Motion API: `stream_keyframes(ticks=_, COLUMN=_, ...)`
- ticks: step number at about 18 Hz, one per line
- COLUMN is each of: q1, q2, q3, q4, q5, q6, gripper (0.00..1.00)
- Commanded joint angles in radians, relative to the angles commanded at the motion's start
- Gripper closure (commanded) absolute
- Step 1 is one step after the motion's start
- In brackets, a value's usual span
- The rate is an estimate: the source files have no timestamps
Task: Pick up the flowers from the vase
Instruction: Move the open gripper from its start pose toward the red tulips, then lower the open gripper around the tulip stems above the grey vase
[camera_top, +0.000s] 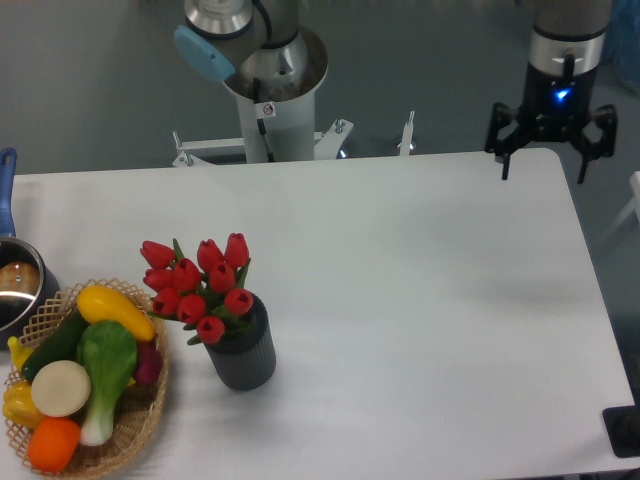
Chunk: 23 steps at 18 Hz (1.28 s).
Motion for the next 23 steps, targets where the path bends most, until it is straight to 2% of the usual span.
stream_keyframes(ticks=3, q1=-0.026, q2=0.011, q3=-0.064, q4=0.083, q5=-0.135, q6=0.000, gripper=0.00)
stream_keyframes(ticks=6, q1=-0.046, q2=0.011, q3=-0.088, q4=0.084, q5=-0.258, q6=0.002, gripper=0.00)
stream_keyframes(ticks=8, q1=-0.058, q2=0.026, q3=-0.135, q4=0.095, q5=-0.308, q6=0.020, gripper=0.00)
stream_keyframes(ticks=13, q1=-0.075, q2=0.063, q3=-0.230, q4=0.097, q5=-0.448, q6=0.190, gripper=0.00)
stream_keyframes(ticks=15, q1=-0.080, q2=0.066, q3=-0.243, q4=0.097, q5=-0.494, q6=0.192, gripper=0.00)
stream_keyframes(ticks=19, q1=-0.155, q2=0.058, q3=-0.256, q4=0.098, q5=-0.508, q6=0.192, gripper=0.00)
stream_keyframes(ticks=23, q1=-0.180, q2=0.061, q3=-0.285, q4=0.113, q5=-0.604, q6=0.210, gripper=0.00)
